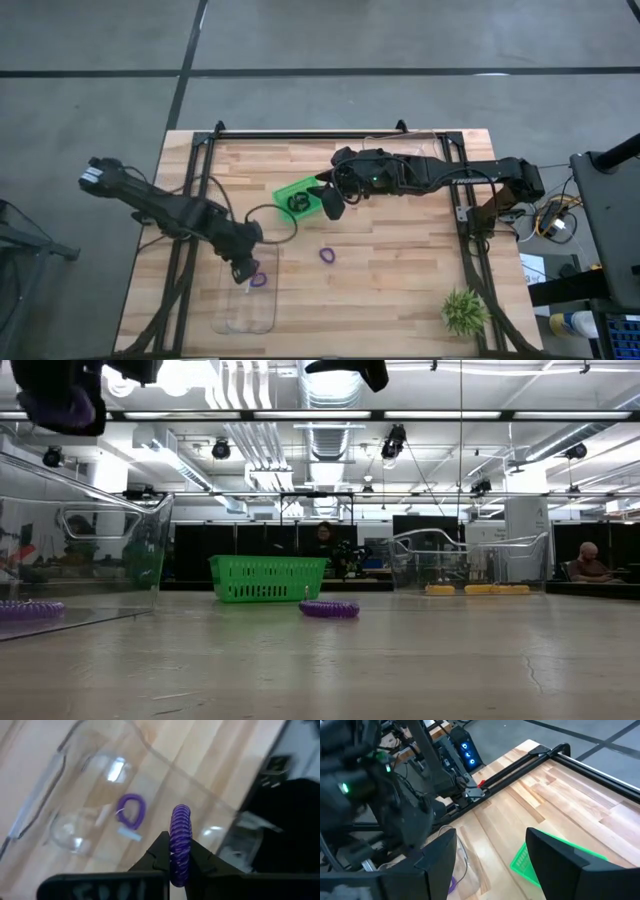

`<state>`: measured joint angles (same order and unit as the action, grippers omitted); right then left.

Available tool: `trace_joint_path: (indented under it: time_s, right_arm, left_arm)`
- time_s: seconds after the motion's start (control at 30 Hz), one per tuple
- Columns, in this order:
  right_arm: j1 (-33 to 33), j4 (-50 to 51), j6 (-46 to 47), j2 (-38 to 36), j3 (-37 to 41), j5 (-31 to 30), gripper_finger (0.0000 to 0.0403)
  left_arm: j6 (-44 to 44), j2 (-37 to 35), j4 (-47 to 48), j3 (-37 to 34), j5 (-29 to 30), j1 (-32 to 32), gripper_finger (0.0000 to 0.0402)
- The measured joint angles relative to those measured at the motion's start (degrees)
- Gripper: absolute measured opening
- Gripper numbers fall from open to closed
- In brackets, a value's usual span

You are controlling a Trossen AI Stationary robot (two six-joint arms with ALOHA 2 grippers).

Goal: Sort spring keychains
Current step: Put the top purple spring keychain into the bottom transparent bin

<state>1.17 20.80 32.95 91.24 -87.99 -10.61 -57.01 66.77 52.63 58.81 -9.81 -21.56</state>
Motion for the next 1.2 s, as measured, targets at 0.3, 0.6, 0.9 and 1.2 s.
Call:
trace_joint_path:
  time_s: [0.3, 0.6, 0.9, 1.2]
  right_arm:
    - [-0.11, 0.0, -0.04, 0.0, 0.02, 0.0, 0.0233]
    - [-0.11, 0.22, -0.47, 0.0, 0.02, 0.02, 0.0232]
    - [-0.09, 1.84, -0.6, 0.0, 0.02, 0.02, 0.0233]
    - [-0.09, 3.91, -0.39, 0.0, 0.15, -0.05, 0.0233]
  left_arm:
    - [7.18, 9.26, 4.25, -0.02, -4.16, -2.04, 0.0018]
    - [11.38, 14.94, 4.47, -0.07, -2.57, -2.34, 0.0022]
    - [11.89, 18.37, 4.49, -0.09, -1.71, -2.4, 0.0032]
    - [10.37, 17.67, 3.51, -0.09, -3.42, -2.38, 0.0046]
